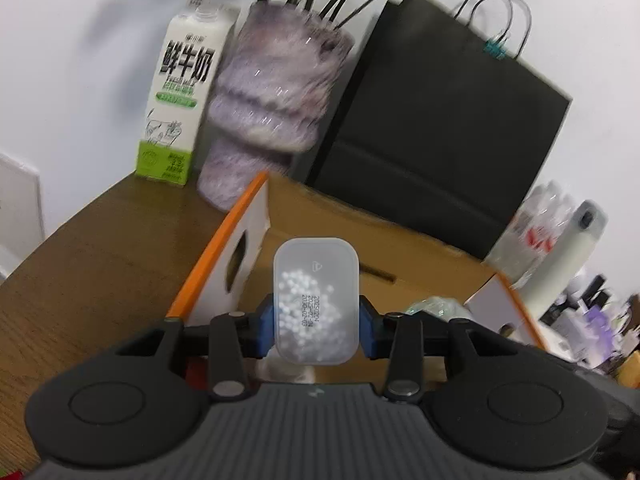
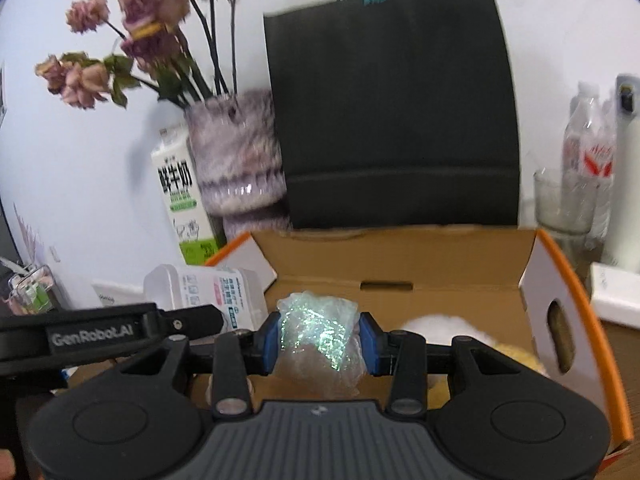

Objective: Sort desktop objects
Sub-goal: 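Carry the bead container and iridescent bag into the box, then open both tools to release the container and bag, then withdraw, then grasp the red rose with the left tool while the right tool grasps the black cable, then carry the rose and cable into the box and release both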

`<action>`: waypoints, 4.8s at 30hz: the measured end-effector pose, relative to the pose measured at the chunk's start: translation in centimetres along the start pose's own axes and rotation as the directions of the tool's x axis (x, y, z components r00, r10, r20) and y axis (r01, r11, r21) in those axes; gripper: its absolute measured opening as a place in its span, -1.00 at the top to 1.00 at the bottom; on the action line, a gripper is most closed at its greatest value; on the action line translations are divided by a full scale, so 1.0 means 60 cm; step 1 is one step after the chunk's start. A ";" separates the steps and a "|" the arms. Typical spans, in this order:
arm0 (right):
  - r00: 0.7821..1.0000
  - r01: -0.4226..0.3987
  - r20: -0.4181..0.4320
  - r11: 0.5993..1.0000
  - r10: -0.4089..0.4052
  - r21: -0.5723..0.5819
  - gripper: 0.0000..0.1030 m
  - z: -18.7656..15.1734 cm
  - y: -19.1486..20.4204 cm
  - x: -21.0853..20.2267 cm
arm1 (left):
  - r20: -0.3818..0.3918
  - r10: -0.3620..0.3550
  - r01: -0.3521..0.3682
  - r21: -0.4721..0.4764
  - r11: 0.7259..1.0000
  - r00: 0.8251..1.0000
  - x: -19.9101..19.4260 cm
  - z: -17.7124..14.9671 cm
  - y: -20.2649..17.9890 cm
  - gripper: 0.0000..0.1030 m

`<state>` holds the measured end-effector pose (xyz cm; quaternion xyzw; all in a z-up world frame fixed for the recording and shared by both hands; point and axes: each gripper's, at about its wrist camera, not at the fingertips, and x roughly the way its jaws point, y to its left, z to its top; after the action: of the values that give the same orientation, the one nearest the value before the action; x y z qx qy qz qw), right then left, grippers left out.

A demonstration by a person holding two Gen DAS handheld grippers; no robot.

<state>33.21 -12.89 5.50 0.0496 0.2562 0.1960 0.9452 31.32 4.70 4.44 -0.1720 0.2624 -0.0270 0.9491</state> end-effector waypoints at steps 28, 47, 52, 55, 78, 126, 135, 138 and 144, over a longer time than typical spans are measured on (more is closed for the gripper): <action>0.999 0.019 0.048 0.999 -0.020 0.029 -1.00 -0.005 -0.016 -0.056 | 0.176 -0.013 0.011 0.015 1.000 0.984 -0.101 -0.004 -0.024 -1.00; 0.998 0.059 0.034 0.998 -0.059 -0.010 -1.00 -0.108 -0.003 -0.199 | 0.181 0.087 -0.069 -0.100 0.993 0.980 -0.248 -0.073 0.020 -1.00; 0.996 0.083 0.017 0.996 -0.082 -0.026 -1.00 -0.138 0.007 -0.225 | 0.196 0.096 -0.078 -0.098 0.992 0.976 -0.287 -0.087 0.036 -1.00; 0.997 0.081 0.009 0.996 -0.080 -0.040 -1.00 -0.153 0.017 -0.240 | 0.198 0.115 -0.105 -0.059 0.993 0.974 -0.306 -0.098 0.045 -1.00; 0.996 0.048 -0.066 0.977 -0.063 -0.207 -0.34 -0.208 0.112 -0.229 | -0.008 0.245 -0.245 0.016 0.969 0.969 -0.270 -0.130 0.154 -0.80; 0.978 -0.165 0.106 0.980 0.177 -0.114 0.71 -0.158 0.134 -0.279 | 0.099 0.077 -0.066 -0.113 0.991 0.992 -0.299 -0.123 0.174 0.27; 0.979 -0.130 0.144 0.987 0.142 -0.093 0.71 -0.110 0.106 -0.264 | 0.130 -0.012 0.017 -0.035 0.999 0.991 -0.315 -0.084 0.097 0.27; 0.979 -0.106 0.167 0.990 0.121 -0.093 0.70 -0.092 0.094 -0.258 | 0.139 -0.035 0.037 -0.012 0.999 0.990 -0.301 -0.062 0.060 0.27; 0.967 -0.045 0.246 0.997 0.058 -0.059 0.70 -0.052 0.048 -0.241 | 0.163 -0.089 0.089 0.007 0.996 0.983 -0.244 -0.030 -0.011 0.27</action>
<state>19.22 -15.98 10.09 0.0552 0.1295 0.2193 0.9654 17.80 5.62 10.38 -0.1852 0.1758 -0.0553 0.9653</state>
